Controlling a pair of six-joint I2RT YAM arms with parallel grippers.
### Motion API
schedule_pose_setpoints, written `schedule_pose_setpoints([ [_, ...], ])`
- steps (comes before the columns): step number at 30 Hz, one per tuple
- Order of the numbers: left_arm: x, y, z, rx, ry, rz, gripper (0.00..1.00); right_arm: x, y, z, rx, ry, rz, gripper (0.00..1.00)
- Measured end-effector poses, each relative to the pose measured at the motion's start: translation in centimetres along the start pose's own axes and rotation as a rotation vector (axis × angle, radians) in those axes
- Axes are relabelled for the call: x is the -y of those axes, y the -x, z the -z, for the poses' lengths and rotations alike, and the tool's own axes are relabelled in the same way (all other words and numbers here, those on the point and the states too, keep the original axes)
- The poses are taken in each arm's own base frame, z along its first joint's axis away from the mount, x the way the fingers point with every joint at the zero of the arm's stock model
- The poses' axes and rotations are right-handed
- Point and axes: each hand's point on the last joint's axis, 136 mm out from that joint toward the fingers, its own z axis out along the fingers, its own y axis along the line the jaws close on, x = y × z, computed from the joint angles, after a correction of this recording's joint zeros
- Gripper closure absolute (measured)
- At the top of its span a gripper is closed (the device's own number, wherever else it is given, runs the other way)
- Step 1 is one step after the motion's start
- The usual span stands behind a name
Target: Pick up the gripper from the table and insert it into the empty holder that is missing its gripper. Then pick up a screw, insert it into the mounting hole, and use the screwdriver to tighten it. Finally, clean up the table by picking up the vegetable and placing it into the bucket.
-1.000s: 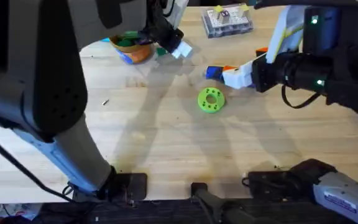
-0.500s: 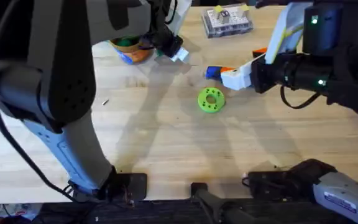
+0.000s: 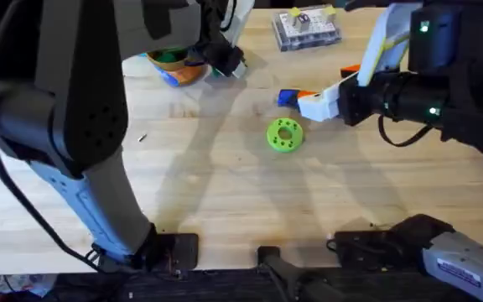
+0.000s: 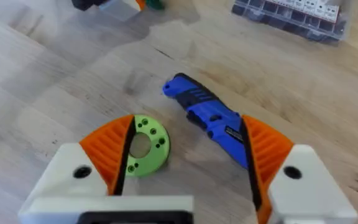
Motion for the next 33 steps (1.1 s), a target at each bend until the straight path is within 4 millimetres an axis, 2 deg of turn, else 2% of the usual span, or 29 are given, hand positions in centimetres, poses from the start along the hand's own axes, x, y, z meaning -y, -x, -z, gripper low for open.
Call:
schedule_pose_setpoints([
  [3, -0.4, 0.0, 0.1, 0.001, 0.011, 0.011, 0.873, 0.0, 0.0, 0.0, 0.000, 0.000, 0.000, 0.032],
  [7, -0.5, 0.0, 0.1, -0.001, 0.016, 0.024, 0.886, 0.0, 0.0, 0.0, 0.000, 0.000, 0.000, 0.032],
  [11, -0.4, 0.2, 0.0, 0.005, 0.018, 0.032, 0.777, 0.0, 0.0, 0.0, 0.000, 0.000, 0.000, 0.032],
  [13, -0.3, 0.6, 0.0, 0.019, 0.022, 0.028, 0.658, 0.0, 0.0, 0.0, 0.000, 0.000, 0.000, 0.032],
  [15, -0.4, 1.1, 0.1, 0.039, 0.028, 0.028, 0.479, 0.0, 0.0, 0.0, 0.000, 0.000, 0.000, 0.032],
  [19, -0.3, 1.1, 0.0, 0.039, 0.028, 0.021, 0.343, 0.0, 0.0, 0.0, 0.000, 0.000, 0.000, 0.032],
  [27, -0.4, 0.9, 0.0, 0.025, 0.037, 0.005, 0.318, 0.0, 0.0, 0.0, 0.000, 0.000, 0.000, 0.032],
  [33, 0.0, -1.1, -0.9, -0.049, 0.023, 0.000, 0.323, 0.0, 0.0, 0.0, 0.000, 0.000, 0.000, 0.032],
])
